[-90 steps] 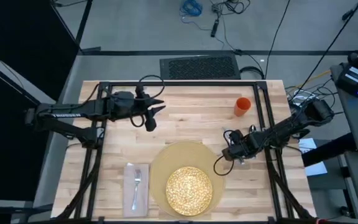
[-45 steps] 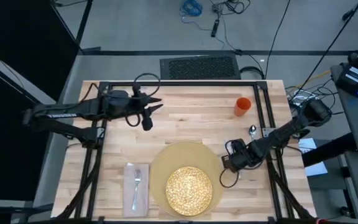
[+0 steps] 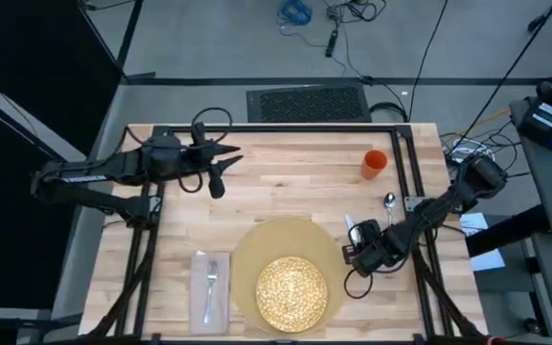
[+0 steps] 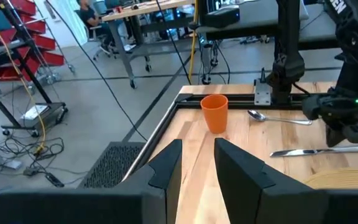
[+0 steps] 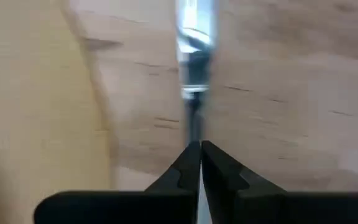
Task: Set table place
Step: Put the table knife to the right of the brown table mat
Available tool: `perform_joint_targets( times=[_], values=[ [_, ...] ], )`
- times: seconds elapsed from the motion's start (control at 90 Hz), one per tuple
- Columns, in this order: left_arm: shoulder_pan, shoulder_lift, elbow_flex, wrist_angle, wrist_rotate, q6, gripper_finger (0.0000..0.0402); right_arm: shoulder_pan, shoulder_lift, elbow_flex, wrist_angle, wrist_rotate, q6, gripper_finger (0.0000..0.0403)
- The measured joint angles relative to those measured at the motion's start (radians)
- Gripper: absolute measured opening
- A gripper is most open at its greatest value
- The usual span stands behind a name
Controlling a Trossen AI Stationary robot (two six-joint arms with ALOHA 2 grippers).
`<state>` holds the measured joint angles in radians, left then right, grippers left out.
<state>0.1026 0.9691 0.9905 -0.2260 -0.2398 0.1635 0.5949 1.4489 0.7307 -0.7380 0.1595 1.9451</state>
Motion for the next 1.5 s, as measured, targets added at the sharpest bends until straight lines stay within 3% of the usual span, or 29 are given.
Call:
perform_joint_targets(
  times=[0.333, 0.711, 0.867, 1.089, 1.5],
  values=[
    [-0.001, 0.0, 0.0, 0.003, 0.0, -0.024, 0.0081, -0.02, -0.007, -0.001, -0.114, -0.007, -0.054, 0.0016],
    [-0.001, 0.0, 0.0, 0.01, -0.003, -0.026, 0.0081, -0.105, -0.017, 0.0, -0.114, -0.004, -0.159, 0.0148],
    [-0.001, 0.0, 0.0, 0.011, -0.084, -0.027, 0.0081, -0.133, -0.017, 0.0, -0.109, -0.038, -0.194, 0.0182],
    [-0.001, 0.003, 0.0, 0.01, -0.082, -0.052, 0.0081, -0.135, -0.018, 0.001, -0.038, -0.052, -0.237, 0.02],
    [-0.001, 0.006, 0.0, -0.003, -0.076, -0.052, 0.0081, -0.127, 0.019, 0.001, -0.016, 0.023, -0.246, 0.0197]
  ],
)
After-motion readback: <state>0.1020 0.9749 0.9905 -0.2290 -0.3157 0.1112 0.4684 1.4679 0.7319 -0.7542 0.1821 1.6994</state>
